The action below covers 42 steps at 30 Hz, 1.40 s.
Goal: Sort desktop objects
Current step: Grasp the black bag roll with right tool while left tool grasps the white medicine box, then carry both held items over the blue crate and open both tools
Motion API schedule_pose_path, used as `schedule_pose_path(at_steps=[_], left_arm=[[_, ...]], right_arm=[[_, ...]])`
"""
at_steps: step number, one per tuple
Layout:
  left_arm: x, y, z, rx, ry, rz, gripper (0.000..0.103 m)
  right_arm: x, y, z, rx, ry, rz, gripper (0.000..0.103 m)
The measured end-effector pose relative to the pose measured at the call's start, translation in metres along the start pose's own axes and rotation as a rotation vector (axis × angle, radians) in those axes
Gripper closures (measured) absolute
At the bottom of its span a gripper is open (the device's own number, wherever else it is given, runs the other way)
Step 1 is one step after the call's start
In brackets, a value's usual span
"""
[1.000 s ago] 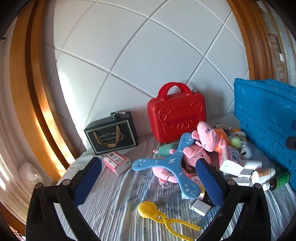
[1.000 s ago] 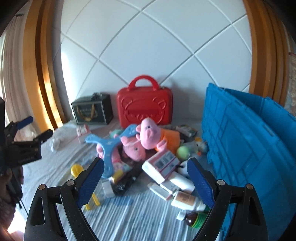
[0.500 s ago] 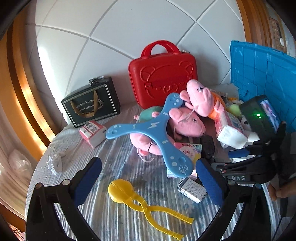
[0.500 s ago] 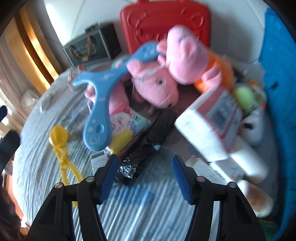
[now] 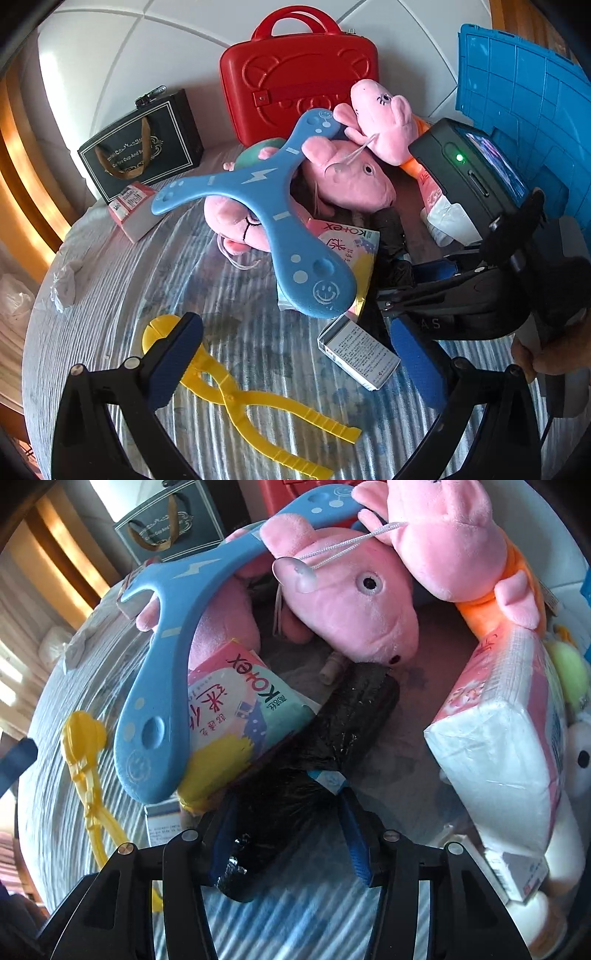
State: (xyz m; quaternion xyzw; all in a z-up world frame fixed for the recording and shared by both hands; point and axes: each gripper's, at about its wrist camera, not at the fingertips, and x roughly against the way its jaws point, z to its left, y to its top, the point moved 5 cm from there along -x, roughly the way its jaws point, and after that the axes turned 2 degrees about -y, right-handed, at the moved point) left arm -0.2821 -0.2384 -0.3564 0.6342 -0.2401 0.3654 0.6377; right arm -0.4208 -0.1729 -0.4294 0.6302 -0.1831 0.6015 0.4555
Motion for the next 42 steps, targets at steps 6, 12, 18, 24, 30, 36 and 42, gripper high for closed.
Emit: schedule_pose_path(at_steps=[6, 12, 18, 24, 30, 36, 42], left_arm=[[0.002, -0.001, 0.003, 0.014, 0.013, 0.012, 0.000], [-0.006, 0.000, -0.002, 0.024, 0.013, 0.029, 0.000], [-0.031, -0.011, -0.017, 0.049, 0.022, 0.091, 0.000], [-0.053, -0.039, -0.018, 0.134, 0.001, 0.189, 0.004], [-0.061, -0.042, -0.007, 0.159, -0.010, 0.175, 0.038], [-0.052, -0.057, 0.002, 0.141, -0.043, 0.175, 0.038], [-0.030, -0.061, 0.016, 0.126, -0.057, 0.135, 0.038]], right_arm=[[-0.007, 0.010, 0.005, 0.107, -0.076, 0.075, 0.052], [0.030, -0.006, -0.007, 0.192, -0.149, -0.021, 0.073], [0.088, -0.016, -0.019, 0.172, -0.103, -0.127, 0.073], [0.114, -0.019, -0.020, 0.175, -0.079, -0.179, 0.073], [0.125, -0.026, -0.022, 0.192, -0.054, -0.192, 0.073], [0.135, -0.033, -0.022, 0.184, -0.029, -0.205, 0.073], [0.147, -0.038, -0.020, 0.169, -0.016, -0.229, 0.073]])
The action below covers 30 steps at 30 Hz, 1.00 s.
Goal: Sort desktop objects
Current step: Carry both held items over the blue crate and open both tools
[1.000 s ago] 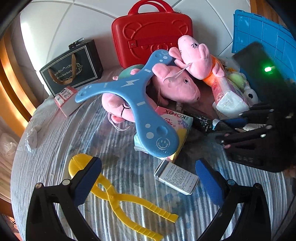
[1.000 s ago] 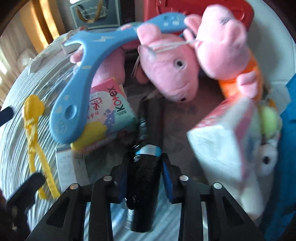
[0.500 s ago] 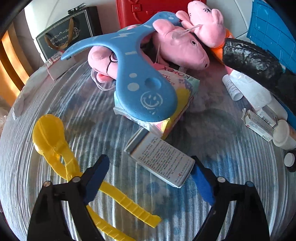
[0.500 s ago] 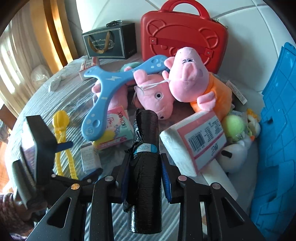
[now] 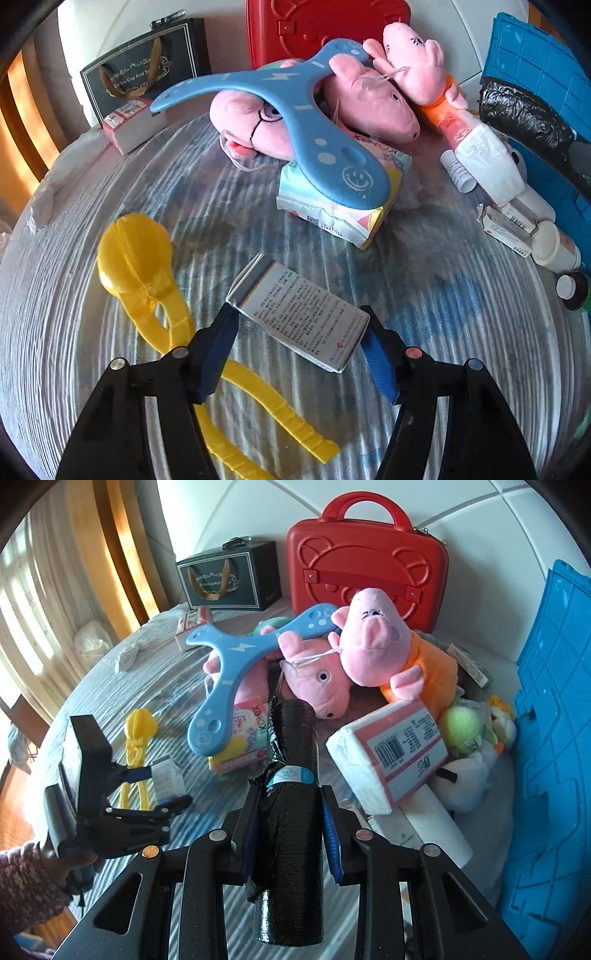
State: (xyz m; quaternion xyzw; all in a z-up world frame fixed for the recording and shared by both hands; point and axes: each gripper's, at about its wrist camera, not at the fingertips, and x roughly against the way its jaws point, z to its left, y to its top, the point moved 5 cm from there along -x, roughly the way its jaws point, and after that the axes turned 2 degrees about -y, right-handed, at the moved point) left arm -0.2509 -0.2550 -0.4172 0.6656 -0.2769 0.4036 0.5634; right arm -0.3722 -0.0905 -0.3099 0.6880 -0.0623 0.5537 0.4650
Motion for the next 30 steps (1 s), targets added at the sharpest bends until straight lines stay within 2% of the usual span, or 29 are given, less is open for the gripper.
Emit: schedule_pose_path(at_steps=[6, 9, 12, 16, 20, 23, 26, 30], left_arm=[[0.040, 0.014, -0.003, -0.057, -0.019, -0.091, 0.038], [0.067, 0.025, -0.012, -0.119, -0.025, -0.151, 0.038], [0.103, 0.037, -0.031, -0.201, -0.037, -0.216, 0.038], [0.156, 0.064, -0.064, -0.323, -0.099, -0.310, 0.038], [0.206, 0.096, -0.118, -0.442, -0.204, -0.403, 0.038], [0.245, 0.119, -0.177, -0.549, -0.320, -0.483, 0.038], [0.274, 0.142, -0.247, -0.643, -0.431, -0.527, 0.038], [0.296, 0.176, -0.343, -0.721, -0.535, -0.559, 0.038]], right_arm=[[0.019, 0.003, 0.005, -0.010, -0.013, -0.042, 0.073], [0.036, 0.005, 0.008, -0.018, -0.017, -0.081, 0.073], [0.063, 0.008, 0.008, -0.043, -0.019, -0.139, 0.073], [0.118, 0.015, 0.008, -0.082, -0.048, -0.239, 0.073], [0.195, 0.019, 0.001, -0.134, -0.132, -0.375, 0.073], [0.253, 0.015, -0.010, -0.178, -0.213, -0.473, 0.073], [0.315, -0.001, -0.033, -0.221, -0.354, -0.558, 0.073], [0.376, -0.028, -0.085, -0.300, -0.519, -0.600, 0.073]])
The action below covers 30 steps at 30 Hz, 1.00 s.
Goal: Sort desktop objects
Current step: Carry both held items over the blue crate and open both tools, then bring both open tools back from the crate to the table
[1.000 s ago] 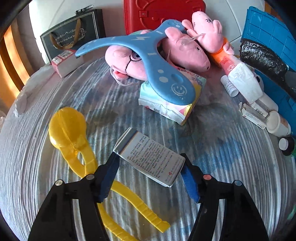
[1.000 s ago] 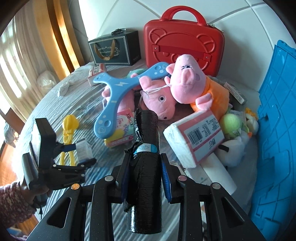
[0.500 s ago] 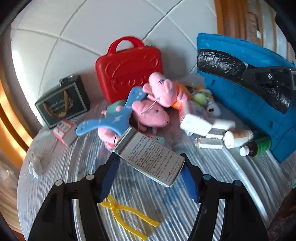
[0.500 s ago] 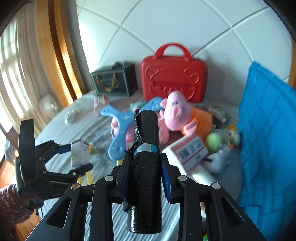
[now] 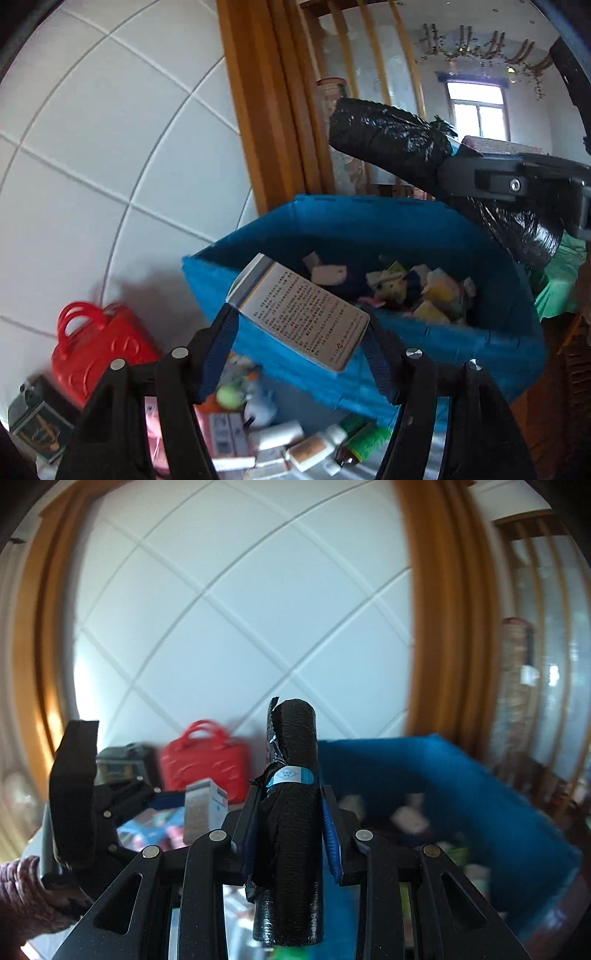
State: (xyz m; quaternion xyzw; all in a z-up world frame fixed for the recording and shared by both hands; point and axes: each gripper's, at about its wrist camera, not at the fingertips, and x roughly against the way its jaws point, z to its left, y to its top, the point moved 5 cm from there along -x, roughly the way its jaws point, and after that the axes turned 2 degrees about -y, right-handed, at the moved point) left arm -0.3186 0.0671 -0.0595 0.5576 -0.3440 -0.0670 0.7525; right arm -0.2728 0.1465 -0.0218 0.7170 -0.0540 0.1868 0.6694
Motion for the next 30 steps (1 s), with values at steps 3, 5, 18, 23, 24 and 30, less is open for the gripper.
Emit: schedule_pose_path(at_steps=[3, 5, 18, 23, 24, 30], left_arm=[[-0.043, 0.040, -0.022, -0.006, -0.040, -0.007, 0.038], [-0.072, 0.062, -0.035, -0.001, -0.053, 0.005, 0.038], [-0.131, 0.125, -0.057, -0.023, 0.104, 0.029, 0.000], [-0.121, 0.102, -0.052, 0.017, 0.178, 0.027, 0.000], [-0.118, 0.097, -0.051, 0.018, 0.194, 0.028, 0.000], [-0.088, 0.069, -0.035, 0.072, 0.265, 0.023, 0.000]], right_arm=[[-0.005, 0.010, -0.063, -0.061, -0.073, 0.014, 0.073], [-0.017, 0.014, -0.099, -0.084, -0.109, 0.042, 0.073], [-0.031, 0.031, -0.204, -0.190, -0.153, -0.007, 0.037], [-0.020, 0.026, -0.199, -0.200, -0.098, -0.027, 0.034], [-0.021, 0.024, -0.201, -0.198, -0.091, -0.027, 0.033], [-0.022, 0.011, -0.191, -0.186, -0.047, -0.011, 0.025]])
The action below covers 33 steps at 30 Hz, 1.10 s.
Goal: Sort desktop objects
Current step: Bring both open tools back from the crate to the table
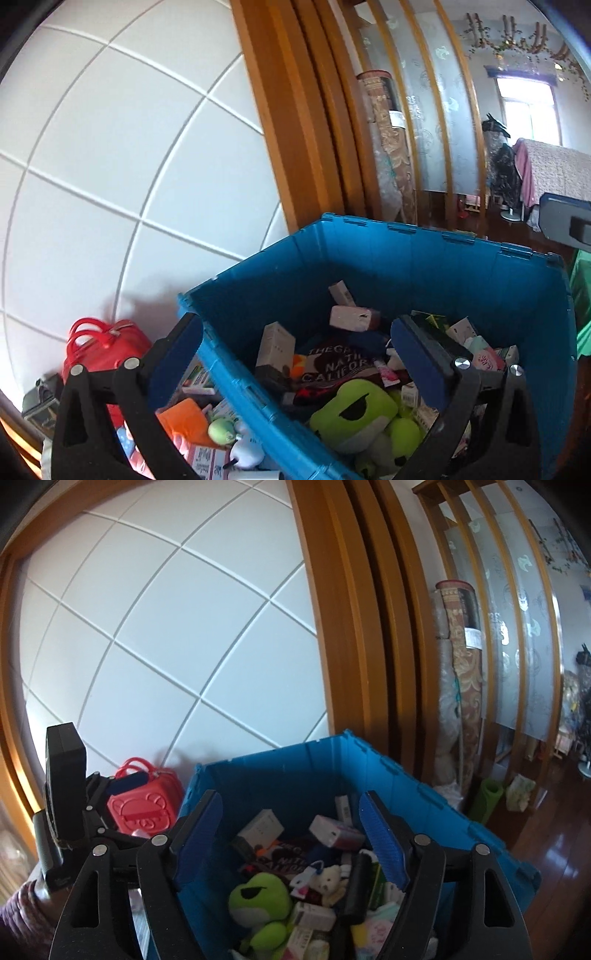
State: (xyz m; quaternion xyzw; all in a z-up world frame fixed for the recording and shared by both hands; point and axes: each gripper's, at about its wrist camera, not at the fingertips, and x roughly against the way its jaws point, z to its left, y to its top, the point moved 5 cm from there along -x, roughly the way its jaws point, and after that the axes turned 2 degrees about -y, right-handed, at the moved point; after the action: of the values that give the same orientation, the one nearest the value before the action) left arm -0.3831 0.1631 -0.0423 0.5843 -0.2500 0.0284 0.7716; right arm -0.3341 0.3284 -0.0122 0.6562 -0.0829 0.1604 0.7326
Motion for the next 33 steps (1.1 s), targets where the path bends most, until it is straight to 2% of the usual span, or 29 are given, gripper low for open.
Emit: schedule_pose_path(at_steps=[4, 8, 15, 20, 26, 29, 33], left_arm=[[0.027, -0.017, 0.022, 0.017, 0.055, -0.027, 0.000], [0.058, -0.043, 0.051, 0.030, 0.116, -0.031, 0.000], [0.128, -0.122, 0.138, 0.059, 0.255, 0.005, 0.000], [0.176, -0.179, 0.202, 0.095, 0.332, 0.025, 0.000], [0.194, -0.226, 0.259, 0.140, 0.372, 0.080, 0.000], [0.194, -0.237, 0.277, 0.161, 0.377, 0.096, 0.000], [0.187, -0.247, 0.296, 0.191, 0.393, 0.096, 0.000]], right_arm=[[0.012, -0.006, 0.021, 0.007, 0.018, -0.006, 0.020], [0.030, -0.010, 0.058, 0.035, 0.043, -0.032, 0.016], [0.041, -0.038, 0.153, 0.069, 0.149, -0.019, 0.014], [0.026, -0.078, 0.223, 0.075, 0.213, 0.057, 0.014], [-0.001, -0.129, 0.280, 0.095, 0.217, 0.154, 0.013], [-0.032, -0.159, 0.300, 0.102, 0.219, 0.237, 0.012], [-0.094, -0.202, 0.326, 0.085, 0.228, 0.375, 0.011]])
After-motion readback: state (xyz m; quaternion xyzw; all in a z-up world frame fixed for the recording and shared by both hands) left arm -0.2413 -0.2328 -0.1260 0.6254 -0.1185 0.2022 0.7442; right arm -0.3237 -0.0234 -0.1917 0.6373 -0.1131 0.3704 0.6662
